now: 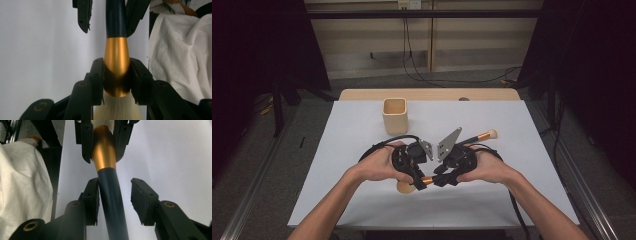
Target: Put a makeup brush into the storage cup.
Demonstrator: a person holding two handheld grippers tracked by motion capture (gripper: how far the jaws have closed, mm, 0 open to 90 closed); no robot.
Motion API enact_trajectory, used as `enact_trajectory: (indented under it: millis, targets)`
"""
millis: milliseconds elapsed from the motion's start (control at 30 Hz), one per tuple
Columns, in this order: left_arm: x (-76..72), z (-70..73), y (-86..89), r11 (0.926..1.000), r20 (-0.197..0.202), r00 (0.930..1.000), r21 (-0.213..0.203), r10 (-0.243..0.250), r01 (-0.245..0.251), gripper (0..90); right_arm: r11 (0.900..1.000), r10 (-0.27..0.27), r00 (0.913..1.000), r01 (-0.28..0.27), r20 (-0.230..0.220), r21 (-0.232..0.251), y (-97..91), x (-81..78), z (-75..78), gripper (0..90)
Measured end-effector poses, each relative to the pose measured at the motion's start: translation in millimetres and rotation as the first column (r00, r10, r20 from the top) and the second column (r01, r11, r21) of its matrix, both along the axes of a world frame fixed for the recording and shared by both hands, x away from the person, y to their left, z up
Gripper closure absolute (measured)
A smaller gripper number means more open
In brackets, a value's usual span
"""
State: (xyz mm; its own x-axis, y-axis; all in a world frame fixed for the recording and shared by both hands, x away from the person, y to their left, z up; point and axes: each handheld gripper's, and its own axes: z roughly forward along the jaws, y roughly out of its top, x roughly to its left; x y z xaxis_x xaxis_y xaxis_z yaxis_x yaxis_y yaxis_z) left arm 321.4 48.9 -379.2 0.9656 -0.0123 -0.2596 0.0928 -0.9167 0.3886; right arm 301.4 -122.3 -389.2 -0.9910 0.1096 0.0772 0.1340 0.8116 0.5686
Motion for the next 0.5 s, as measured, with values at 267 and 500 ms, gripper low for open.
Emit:
enact_trajectory:
  millis: [267, 500]
  targets:
    - [-0.3, 0.7, 0.4, 0.9999, -0.011, 0.9999, -0.014, 0.010, -0.010, 66.4, 0.9997, 0.015, 0.9999, -0.015, 0.001, 0.017, 2.3, -1.5, -2.0, 63.8]
    - [0.9, -0.5, 0.0, 0.9996, -0.010, 0.9999, -0.028, 0.005, -0.006, 66.4, 0.9991, 0.034, 0.9993, -0.034, -0.012, 0.027, 5.3, -2.9, -3.8, 72.3]
